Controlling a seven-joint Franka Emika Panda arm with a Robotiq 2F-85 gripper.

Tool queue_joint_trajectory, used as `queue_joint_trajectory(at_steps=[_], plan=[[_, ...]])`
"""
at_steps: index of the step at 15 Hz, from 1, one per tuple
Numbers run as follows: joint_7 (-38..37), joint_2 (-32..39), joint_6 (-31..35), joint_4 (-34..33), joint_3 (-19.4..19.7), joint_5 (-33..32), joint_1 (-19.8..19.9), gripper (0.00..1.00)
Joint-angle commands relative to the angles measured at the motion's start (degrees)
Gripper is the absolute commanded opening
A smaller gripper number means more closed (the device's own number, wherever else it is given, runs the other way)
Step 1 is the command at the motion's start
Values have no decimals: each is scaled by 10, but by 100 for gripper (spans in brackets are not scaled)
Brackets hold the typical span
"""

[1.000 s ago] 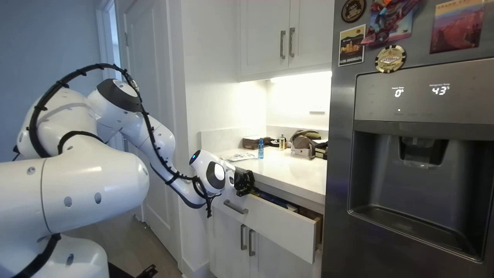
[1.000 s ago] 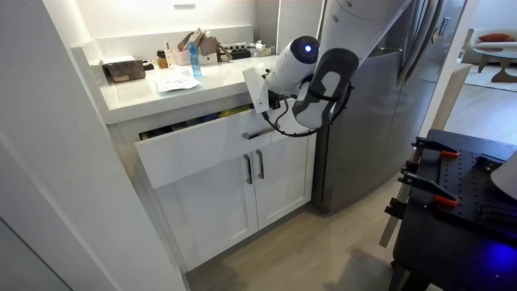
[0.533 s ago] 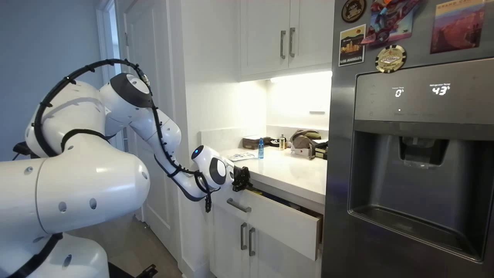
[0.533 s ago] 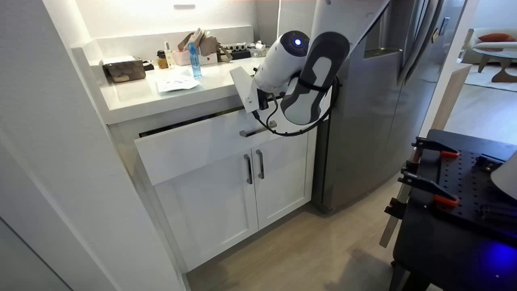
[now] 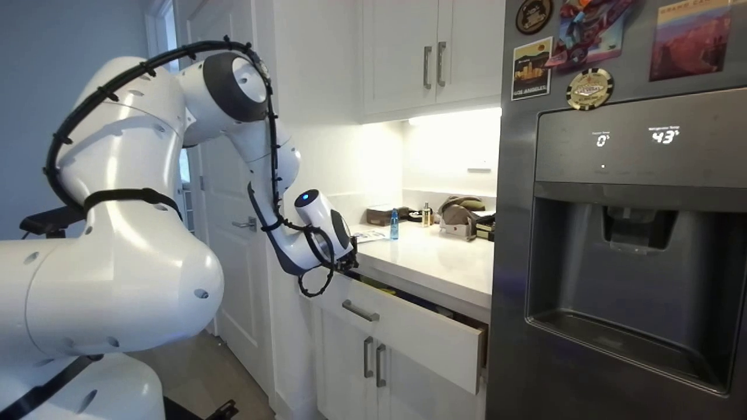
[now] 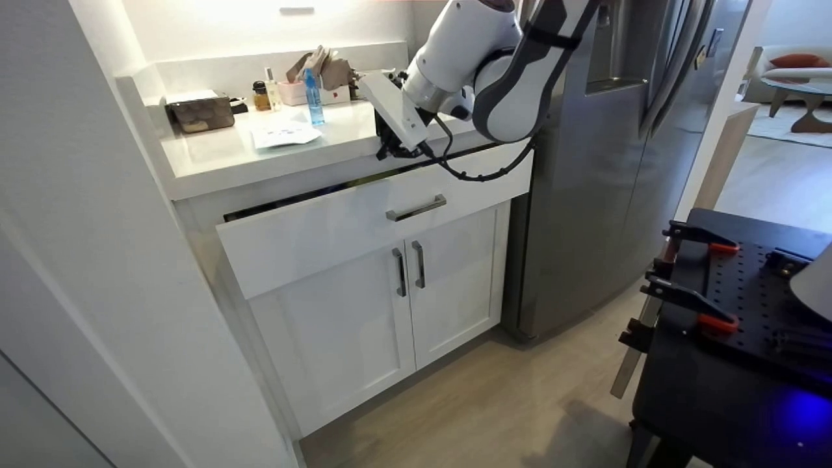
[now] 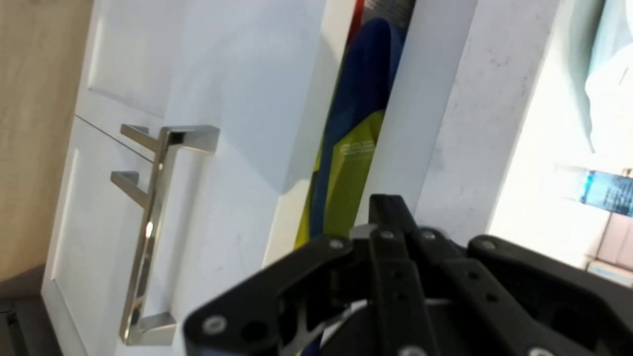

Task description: Close the drawer

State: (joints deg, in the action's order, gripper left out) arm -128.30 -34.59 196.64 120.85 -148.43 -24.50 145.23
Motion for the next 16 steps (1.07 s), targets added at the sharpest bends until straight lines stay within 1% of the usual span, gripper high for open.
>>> queue_joint_trajectory(at_steps=[1, 2, 4, 6, 7, 9, 11, 16], plan=[[-92, 48, -10, 75, -37, -164, 43, 0], [-129, 39, -15, 72, -44, -221, 58, 0], [-211, 18, 3, 93, -25, -322, 51, 0], [-278, -14, 16, 104, -20, -402, 46, 0], [-226, -31, 34, 125, -20, -359, 43, 0], [-210, -45, 23, 105, -19, -353, 42, 0], [-207, -54, 13, 67, -13, -335, 42, 0], [-204, -84, 13, -69, 20, -300, 42, 0]])
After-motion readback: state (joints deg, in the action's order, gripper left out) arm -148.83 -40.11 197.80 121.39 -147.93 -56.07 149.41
